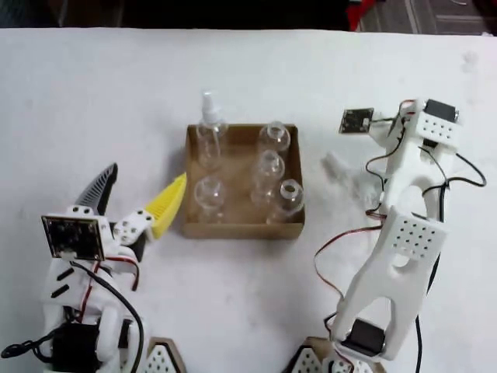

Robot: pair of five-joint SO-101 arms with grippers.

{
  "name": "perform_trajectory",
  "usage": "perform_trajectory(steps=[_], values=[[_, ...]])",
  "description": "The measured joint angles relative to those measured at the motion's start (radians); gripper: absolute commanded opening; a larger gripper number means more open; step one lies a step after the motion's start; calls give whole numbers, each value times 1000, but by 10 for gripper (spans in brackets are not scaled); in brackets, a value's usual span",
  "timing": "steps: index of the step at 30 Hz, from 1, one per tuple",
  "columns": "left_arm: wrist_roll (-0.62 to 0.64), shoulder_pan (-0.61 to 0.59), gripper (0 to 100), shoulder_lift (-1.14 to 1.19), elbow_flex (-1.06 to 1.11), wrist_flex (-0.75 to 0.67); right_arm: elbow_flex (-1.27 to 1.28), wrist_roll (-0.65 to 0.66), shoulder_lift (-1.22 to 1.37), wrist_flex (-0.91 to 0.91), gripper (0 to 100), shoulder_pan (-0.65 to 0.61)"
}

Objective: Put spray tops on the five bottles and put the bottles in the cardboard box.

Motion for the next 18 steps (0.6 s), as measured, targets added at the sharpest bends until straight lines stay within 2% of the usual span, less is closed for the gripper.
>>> perform_trajectory(steps=[3,5,11,18], values=[[0,0,373,0,0,0,-60,0,57,-3,302,-2],[0,0,373,0,0,0,-95,0,83,-2,264,-2],[0,0,373,0,0,0,-193,0,120,-3,14,-2],[0,0,373,0,0,0,-333,-184,121,-3,44,-8]])
